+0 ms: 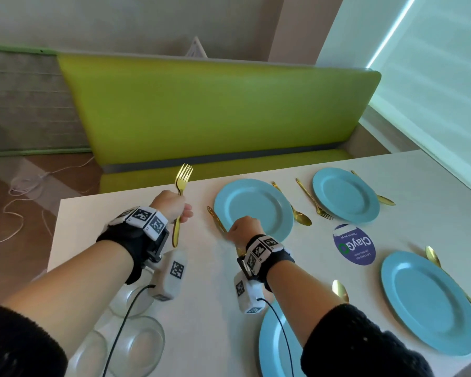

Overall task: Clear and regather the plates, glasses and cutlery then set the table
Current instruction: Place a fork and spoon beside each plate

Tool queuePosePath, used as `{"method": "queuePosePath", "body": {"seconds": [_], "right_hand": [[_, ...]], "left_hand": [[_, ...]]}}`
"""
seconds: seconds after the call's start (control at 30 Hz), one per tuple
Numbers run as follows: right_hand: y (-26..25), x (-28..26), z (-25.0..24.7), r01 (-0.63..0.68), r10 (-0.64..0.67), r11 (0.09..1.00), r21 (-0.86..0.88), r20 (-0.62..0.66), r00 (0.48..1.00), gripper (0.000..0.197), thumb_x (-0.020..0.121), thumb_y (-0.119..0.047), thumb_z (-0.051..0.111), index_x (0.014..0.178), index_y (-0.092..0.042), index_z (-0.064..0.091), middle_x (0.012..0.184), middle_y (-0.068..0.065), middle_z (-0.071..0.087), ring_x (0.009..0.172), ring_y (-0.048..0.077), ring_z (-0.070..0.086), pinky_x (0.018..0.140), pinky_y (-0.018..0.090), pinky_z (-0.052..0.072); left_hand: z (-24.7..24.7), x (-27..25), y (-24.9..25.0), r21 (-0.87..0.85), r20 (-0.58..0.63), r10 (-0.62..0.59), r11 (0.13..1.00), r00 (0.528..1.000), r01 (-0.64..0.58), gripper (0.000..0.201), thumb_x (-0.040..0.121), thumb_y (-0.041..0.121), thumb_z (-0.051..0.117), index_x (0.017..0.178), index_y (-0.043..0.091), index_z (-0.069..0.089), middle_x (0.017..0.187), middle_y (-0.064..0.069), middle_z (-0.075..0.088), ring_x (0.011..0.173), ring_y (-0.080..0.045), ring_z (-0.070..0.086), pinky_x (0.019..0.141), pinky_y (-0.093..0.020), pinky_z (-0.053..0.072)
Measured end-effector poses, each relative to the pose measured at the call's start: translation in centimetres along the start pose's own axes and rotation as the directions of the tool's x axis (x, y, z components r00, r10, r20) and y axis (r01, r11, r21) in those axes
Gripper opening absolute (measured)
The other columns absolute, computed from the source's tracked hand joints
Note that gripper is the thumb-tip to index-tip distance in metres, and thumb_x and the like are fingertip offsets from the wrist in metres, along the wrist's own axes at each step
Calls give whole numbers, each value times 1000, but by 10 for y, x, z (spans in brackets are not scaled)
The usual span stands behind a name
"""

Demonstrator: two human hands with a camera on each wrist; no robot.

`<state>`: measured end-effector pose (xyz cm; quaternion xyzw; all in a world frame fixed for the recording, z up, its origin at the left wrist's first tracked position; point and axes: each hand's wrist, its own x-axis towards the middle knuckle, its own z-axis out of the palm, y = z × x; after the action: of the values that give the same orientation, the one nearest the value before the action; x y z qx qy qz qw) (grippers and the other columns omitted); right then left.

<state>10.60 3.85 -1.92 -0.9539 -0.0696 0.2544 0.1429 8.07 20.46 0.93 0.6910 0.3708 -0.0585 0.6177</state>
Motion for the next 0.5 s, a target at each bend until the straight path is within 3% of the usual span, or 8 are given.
{"method": "queuePosePath", "body": {"seconds": [0.1, 0.17, 0.23, 0.3, 0.4, 0.5], "right_hand": [[-14, 10, 12, -33, 33, 999, 19, 7, 999, 19, 95, -20, 40, 91, -10, 55, 73, 4, 45, 82, 21, 51, 60, 25, 36], [-20, 17, 21, -32, 32, 999, 5, 48, 998, 19, 93, -22, 45, 98, -10, 59, 77, 7, 50, 74, 20, 47, 50, 21, 30], [-22, 22, 27, -42, 38, 998, 46, 83, 996, 31, 88, -20, 55, 115, -7, 61, 104, 13, 61, 87, 25, 55, 57, 22, 36], [-23, 26, 30, -79, 70, 989, 125, 69, 995, 36, 88, -18, 56, 121, -5, 59, 122, 15, 60, 109, 31, 58, 75, 29, 44], [-27, 29, 35, -119, 117, 977, 176, 19, 993, 33, 89, -16, 55, 120, -5, 60, 123, 14, 60, 114, 31, 58, 89, 35, 48], [-30, 30, 37, -148, 150, 980, 133, -8, 989, 22, 87, -13, 54, 106, -8, 64, 113, 11, 65, 105, 29, 64, 85, 34, 52]], "left_hand": [[-3, 8, -1, -8, 15, 10, 1000, 1000, -10, 13, 97, 5, 39, 101, 0, 50, 77, -9, 59, 71, -22, 62, 62, -28, 49], [-4, 11, -1, -8, 17, 8, 1000, 1000, -8, 12, 97, 4, 39, 101, 1, 50, 77, -9, 59, 66, -19, 60, 63, -28, 50], [-4, 13, -1, -3, 16, 1, 1000, 1000, -1, 14, 96, 2, 38, 104, 2, 50, 77, -9, 59, 64, -18, 60, 63, -28, 50], [-3, 15, -1, -1, 14, -3, 1000, 1000, 3, 17, 96, 1, 36, 106, 3, 50, 76, -9, 58, 62, -18, 59, 60, -27, 49], [-1, 16, -2, -2, 21, -2, 1000, 1000, 2, 19, 96, 0, 34, 108, 3, 49, 76, -9, 58, 62, -18, 58, 59, -26, 48], [1, 16, -3, 12, 25, 1, 1000, 1000, -1, 22, 96, -1, 34, 109, 3, 50, 77, -8, 59, 64, -18, 59, 62, -27, 50]]}}
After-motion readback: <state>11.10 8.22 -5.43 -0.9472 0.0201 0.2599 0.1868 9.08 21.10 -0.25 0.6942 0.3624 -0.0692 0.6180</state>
